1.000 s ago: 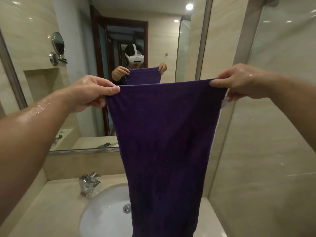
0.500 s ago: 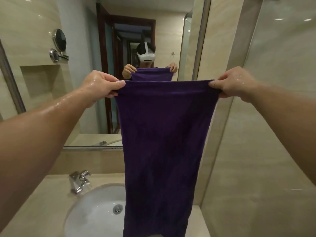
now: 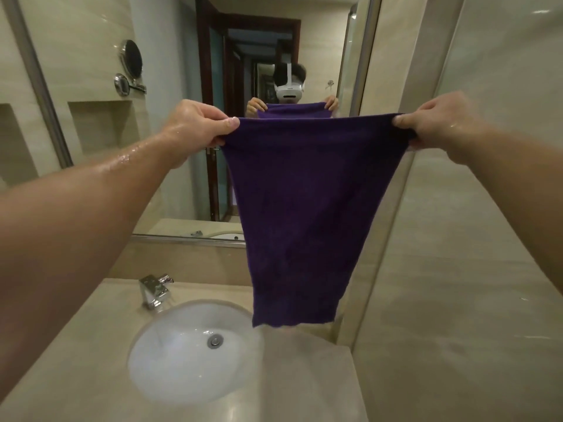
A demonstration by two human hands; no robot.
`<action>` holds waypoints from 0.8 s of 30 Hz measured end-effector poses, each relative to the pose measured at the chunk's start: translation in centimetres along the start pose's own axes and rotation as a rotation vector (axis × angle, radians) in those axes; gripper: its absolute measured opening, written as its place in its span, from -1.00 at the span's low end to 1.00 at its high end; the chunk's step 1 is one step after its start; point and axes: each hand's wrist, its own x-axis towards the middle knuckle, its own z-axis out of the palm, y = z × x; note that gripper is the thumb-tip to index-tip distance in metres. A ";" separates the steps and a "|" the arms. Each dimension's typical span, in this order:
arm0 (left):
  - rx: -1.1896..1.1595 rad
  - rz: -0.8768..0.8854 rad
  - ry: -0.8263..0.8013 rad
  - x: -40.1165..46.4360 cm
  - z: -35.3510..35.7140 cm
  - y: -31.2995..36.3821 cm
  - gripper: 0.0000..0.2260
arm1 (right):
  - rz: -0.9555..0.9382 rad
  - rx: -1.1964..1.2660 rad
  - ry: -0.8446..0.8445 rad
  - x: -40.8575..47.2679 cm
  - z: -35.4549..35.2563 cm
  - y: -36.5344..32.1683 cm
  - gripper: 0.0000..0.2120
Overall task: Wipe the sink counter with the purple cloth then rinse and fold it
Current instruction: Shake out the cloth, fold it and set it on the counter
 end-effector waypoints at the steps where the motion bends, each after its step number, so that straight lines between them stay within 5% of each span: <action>1: 0.001 -0.004 -0.016 -1.1 -0.1 0.0 -0.86 | 0.010 0.002 -0.013 -1.0 -0.4 0.3 -0.79; 17: 0.042 -0.270 -0.346 -22.7 3.0 -9.7 -0.88 | 0.286 -0.418 -0.290 -24.0 0.0 12.4 -0.68; 24: 0.066 -0.480 -0.699 -31.2 3.0 -13.1 -0.84 | 0.449 -0.604 -0.583 -31.0 0.8 16.2 -0.74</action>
